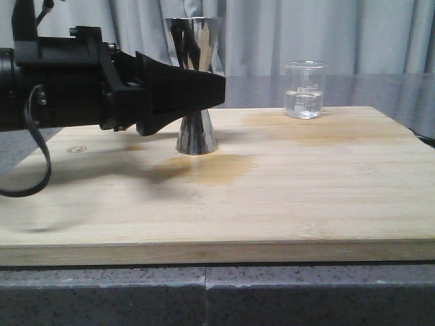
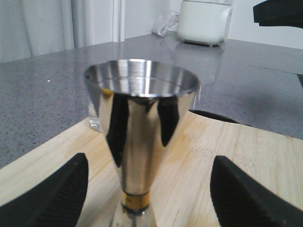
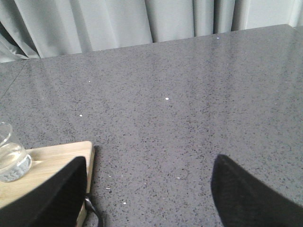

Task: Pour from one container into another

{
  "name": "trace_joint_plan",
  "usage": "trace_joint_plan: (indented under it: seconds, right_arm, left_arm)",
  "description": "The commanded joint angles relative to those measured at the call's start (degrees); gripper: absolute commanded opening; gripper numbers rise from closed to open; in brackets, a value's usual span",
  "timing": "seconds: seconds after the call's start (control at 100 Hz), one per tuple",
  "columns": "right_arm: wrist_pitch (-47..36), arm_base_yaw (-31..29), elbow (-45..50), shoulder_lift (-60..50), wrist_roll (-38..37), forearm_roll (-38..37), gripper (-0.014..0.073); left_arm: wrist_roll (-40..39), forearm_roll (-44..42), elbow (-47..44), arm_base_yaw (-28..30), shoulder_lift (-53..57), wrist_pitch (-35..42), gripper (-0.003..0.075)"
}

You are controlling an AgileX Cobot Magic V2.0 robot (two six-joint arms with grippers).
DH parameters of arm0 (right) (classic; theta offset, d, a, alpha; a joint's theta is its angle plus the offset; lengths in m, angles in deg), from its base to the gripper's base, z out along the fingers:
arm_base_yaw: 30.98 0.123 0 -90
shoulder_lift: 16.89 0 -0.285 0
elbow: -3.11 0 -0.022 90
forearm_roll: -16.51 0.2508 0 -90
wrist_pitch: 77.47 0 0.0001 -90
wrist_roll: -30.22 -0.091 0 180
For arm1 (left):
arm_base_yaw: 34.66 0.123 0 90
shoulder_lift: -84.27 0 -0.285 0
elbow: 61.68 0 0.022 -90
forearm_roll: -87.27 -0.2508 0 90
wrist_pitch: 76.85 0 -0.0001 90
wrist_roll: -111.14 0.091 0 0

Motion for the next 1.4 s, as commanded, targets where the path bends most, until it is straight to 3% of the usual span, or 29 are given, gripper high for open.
trace_joint_plan:
  seconds: [0.0, 0.5, 1.08, 1.39]
  right_arm:
    - [-4.07, -0.15, -2.19, 0.2, 0.48, -0.69, 0.0499]
    - [-4.66, -0.15, -2.19, 0.2, 0.48, -0.69, 0.0499]
    - [-4.75, -0.15, -2.19, 0.2, 0.48, -0.69, 0.0499]
    - [-4.88, -0.15, -2.19, 0.2, 0.48, -0.69, 0.0499]
  left_arm:
    - [-1.57, 1.23, 2.24, -0.46, 0.96, 4.44, 0.0491]
    - [-1.71, 0.88, 2.67, -0.46, -0.5, 3.9, 0.0482]
    - [-1.71, 0.49, 2.67, -0.46, -0.85, 4.02, 0.0314]
    - [-1.71, 0.49, 2.67, -0.46, -0.85, 4.02, 0.0166]
